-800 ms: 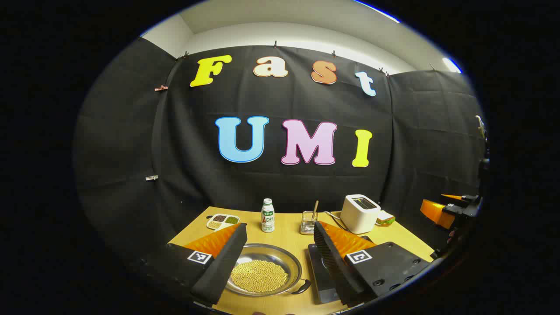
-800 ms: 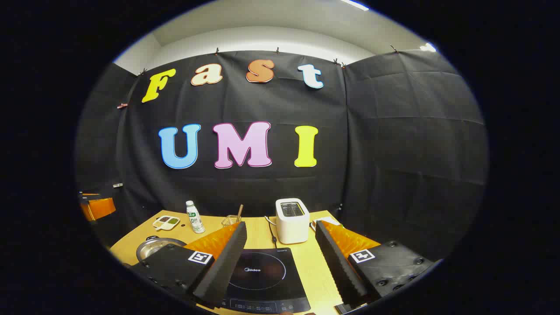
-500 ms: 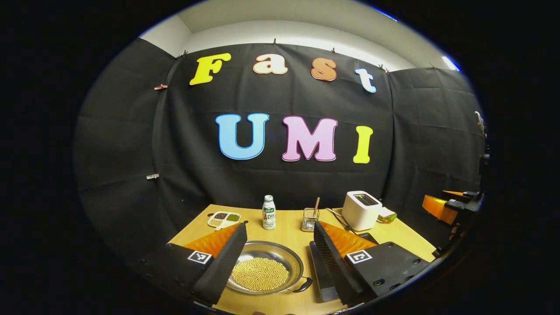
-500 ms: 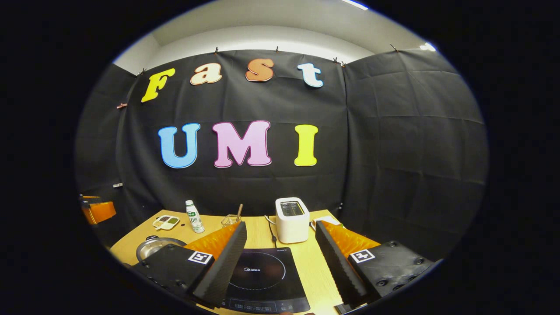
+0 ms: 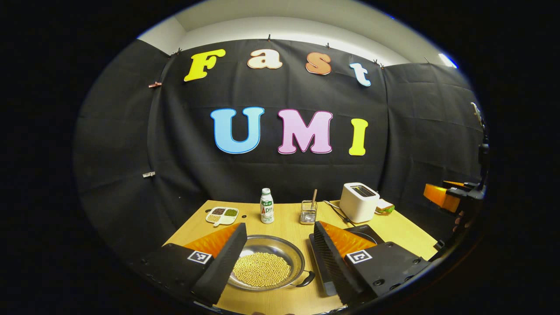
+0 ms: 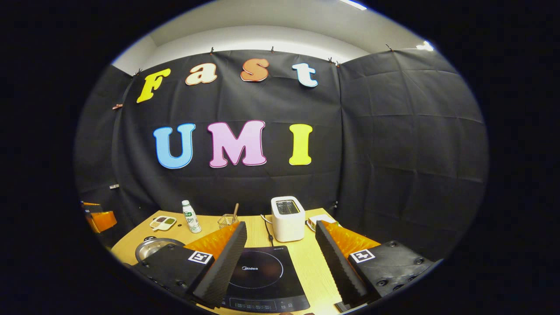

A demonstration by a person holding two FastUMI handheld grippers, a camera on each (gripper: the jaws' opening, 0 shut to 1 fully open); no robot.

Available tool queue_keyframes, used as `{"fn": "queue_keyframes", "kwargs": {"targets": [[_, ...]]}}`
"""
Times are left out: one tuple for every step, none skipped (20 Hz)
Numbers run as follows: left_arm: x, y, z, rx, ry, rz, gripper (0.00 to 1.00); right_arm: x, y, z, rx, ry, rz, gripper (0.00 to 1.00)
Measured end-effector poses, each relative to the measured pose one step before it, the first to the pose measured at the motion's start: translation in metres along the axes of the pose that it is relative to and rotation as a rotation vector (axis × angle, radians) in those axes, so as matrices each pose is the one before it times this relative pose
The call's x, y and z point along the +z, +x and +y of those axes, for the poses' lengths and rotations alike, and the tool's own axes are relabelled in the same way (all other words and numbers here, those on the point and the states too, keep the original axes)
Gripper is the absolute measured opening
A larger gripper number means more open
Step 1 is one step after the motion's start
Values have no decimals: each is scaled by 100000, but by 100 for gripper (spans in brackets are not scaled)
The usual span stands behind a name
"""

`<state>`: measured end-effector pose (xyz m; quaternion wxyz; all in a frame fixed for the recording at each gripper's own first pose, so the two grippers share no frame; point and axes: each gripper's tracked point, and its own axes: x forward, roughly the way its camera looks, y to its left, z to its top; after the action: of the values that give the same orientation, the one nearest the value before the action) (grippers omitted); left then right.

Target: First push the handle of the pot to place it horizontally, then grasp the pot with both hands and set it on the induction cooktop.

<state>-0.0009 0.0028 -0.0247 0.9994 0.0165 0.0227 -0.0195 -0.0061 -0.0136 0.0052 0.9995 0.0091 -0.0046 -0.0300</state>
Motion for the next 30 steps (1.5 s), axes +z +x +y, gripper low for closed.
{"fn": "queue_keyframes", "kwargs": {"targets": [[-179,28,116,-423,102,-303,96,-137,-23,-368,-1842,-30,-413,96],[-156,40,127,-375,-323,-223,96,-11,-7,-69,-1320,324,-274,98],[-207,67,69,-357,-622,-319,96,50,-6,-52,-1078,814,-333,98],[-121,-7,71,-349,-618,-368,96,-36,-156,49,-849,928,-266,97],[-245,23,108,-291,-478,-259,96,-22,-17,152,-432,805,15,97],[-285,-66,91,-93,-52,-27,96,-81,-224,322,-9,555,394,97],[-221,21,135,-369,243,227,96,-211,-278,313,250,255,604,94],[-168,-148,103,-450,341,49,96,-130,-240,252,398,-200,126,97],[-223,-226,208,-366,219,-170,96,-17,-257,231,425,-739,-451,97],[-125,-130,184,-461,-25,126,96,-75,-155,196,252,-1130,-285,94],[-380,-105,238,-679,-75,492,96,-203,-239,243,579,-1372,76,94],[-292,-117,169,-201,-318,632,96,-122,-232,257,364,-681,-41,97],[-275,-270,447,311,-413,645,96,23,-203,306,371,-410,16,97],[-136,-180,422,386,-482,393,96,2,-275,165,283,-68,-147,94],[-270,-286,477,408,-294,360,96,148,-133,216,19,119,-176,94],[-224,-239,289,133,-91,711,95,44,-35,226,-18,199,-102,97],[-356,-102,524,272,-52,558,94,-40,-97,376,68,217,24,97],[-315,-219,451,124,-459,638,91,-96,-102,370,337,186,197,97],[-184,-203,440,-29,-696,550,89,66,-54,451,573,68,102,97],[-298,-157,436,-153,-1235,1043,84,12,-49,292,555,-139,-176,94],[-765,-41,400,99,-1350,2144,82,116,-117,378,536,-461,-176,94],[-533,-99,490,302,-1479,2062,72,80,-103,284,473,-542,3,94],[-427,-54,303,-423,-1653,1435,67,-7,-197,135,277,-486,-69,94],[-175,-117,86,-1014,-1337,688,57,22,-141,123,14,-331,7,97],[-217,12,268,-666,-1052,686,52,23,-59,92,-107,-16,412,97],[-247,-148,214,-807,-585,873,43,-87,-54,81,-158,225,710,97],[-533,87,115,-1196,-200,1133,41,-157,2,143,-36,244,926,97],[-365,-122,178,-466,238,1116,39,-181,-66,136,161,42,1085,97],[-456,-3,498,230,484,1131,36,-158,-12,211,324,-102,804,100],[-350,-157,230,-402,335,1266,28,-111,81,217,264,3,566,100]]}}
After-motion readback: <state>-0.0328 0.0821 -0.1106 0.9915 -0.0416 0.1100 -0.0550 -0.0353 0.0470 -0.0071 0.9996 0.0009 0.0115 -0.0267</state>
